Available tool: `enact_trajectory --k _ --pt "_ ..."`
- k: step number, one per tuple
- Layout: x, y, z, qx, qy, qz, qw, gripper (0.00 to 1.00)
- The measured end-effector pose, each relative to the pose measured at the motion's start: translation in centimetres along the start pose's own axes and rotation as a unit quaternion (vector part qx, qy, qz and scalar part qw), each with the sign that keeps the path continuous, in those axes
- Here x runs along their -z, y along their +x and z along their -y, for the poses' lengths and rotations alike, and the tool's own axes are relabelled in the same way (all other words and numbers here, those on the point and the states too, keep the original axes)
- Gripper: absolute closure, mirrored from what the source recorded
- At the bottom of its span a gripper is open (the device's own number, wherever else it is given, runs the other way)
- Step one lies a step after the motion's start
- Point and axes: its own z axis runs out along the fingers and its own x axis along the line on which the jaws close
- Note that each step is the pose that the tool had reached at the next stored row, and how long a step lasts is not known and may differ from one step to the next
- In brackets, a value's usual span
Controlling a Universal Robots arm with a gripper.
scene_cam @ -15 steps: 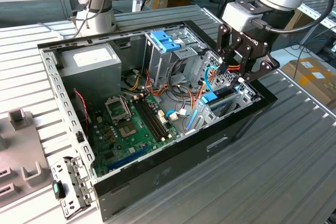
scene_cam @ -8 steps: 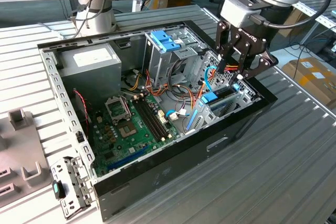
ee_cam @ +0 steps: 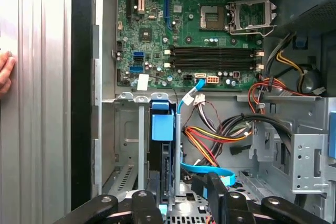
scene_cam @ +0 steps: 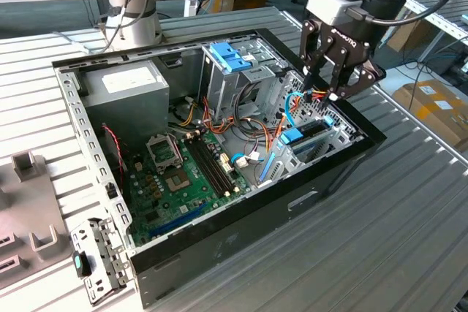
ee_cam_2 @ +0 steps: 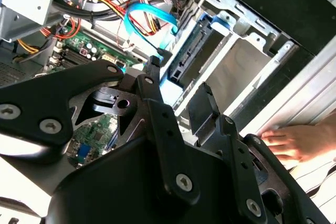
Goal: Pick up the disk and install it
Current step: 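Insert the first disk wire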
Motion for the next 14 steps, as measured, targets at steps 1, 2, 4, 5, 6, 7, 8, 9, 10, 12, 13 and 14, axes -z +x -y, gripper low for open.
enact_trajectory --k 1,2,4,5,6,7,8,9,10,12,13,14 --pt "-0.03 -0.47 0.12 0.0 0.0 -0.0001 1.0 0.51" --pt "-0.08 -0.7 0.18 0.0 0.0 0.0 1.0 0.51" --pt "-0.31 -0.99 0.53 0.0 0.0 0.0001 1.0 0.51" --pt "-0.42 -0.99 0.68 0.0 0.0 0.0001 1.0 0.51" --pt "-0.48 -0.99 0.73 0.0 0.0 -0.0001 1.0 0.51" --pt "-0.79 -0.99 0.75 0.0 0.0 0.0 1.0 0.51" --pt "-0.93 -0.99 0.75 0.0 0.0 0.0 1.0 0.51" --pt "-1.03 -0.99 0.75 0.0 0.0 0.0 1.0 0.51" --pt "-1.07 -0.99 0.75 0.0 0.0 -0.0001 1.0 0.51" --pt "-1.14 -0.94 0.75 0.0 0.0 -0.0001 1.0 0.51" --pt "-1.15 -0.93 0.76 0.0 0.0 0.0 1.0 0.51" --pt "-1.16 -0.91 0.76 0.0 0.0 0.0 1.0 0.51"
